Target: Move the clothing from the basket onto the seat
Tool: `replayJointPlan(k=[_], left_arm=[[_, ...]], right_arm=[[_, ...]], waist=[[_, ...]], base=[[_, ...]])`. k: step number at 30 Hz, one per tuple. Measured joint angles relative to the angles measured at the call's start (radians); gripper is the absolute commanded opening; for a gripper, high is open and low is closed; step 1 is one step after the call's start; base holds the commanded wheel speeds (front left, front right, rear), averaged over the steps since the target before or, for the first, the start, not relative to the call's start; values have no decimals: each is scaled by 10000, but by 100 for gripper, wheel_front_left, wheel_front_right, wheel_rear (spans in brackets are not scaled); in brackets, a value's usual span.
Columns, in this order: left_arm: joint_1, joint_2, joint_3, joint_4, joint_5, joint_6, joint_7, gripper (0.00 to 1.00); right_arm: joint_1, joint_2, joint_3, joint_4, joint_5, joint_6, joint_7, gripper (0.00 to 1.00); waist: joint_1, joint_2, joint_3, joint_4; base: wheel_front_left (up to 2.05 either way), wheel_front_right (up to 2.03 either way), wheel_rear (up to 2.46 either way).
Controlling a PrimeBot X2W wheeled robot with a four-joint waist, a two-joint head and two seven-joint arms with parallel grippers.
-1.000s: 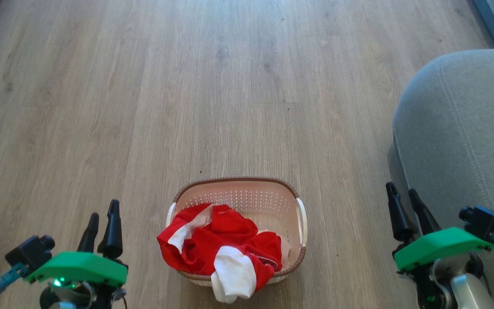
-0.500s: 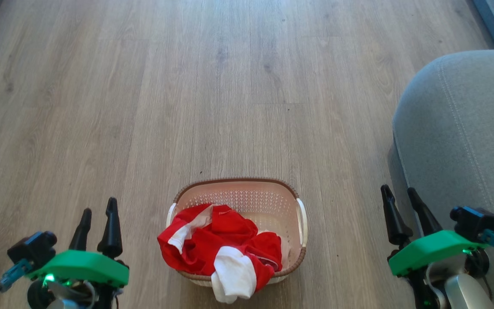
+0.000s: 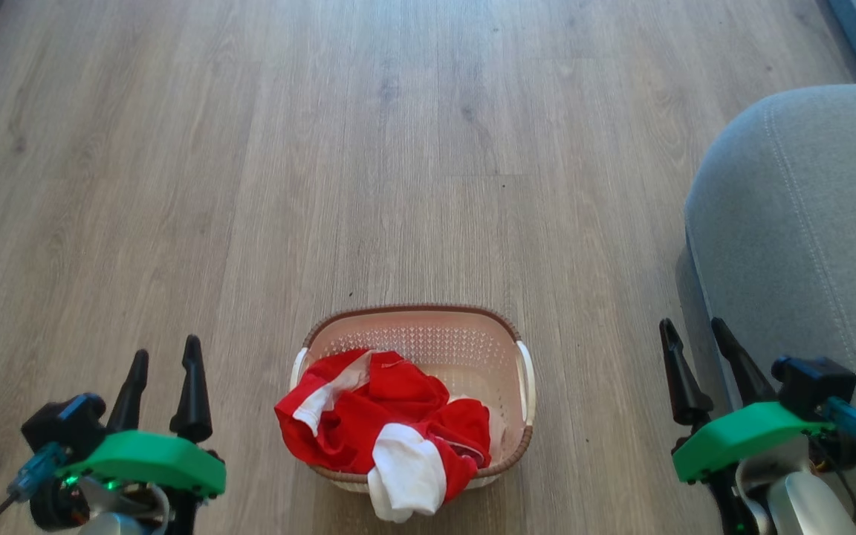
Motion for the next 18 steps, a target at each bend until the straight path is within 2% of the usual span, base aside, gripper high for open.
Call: replayJointPlan(k=[18], left_arm=[[29,2,46,-144,2104,4,-533,100]], right_arm=[[0,-8,4,-92,-2113,10,-527,100]], waist=[[0,0,-11,-17]], base=[[0,0,0]])
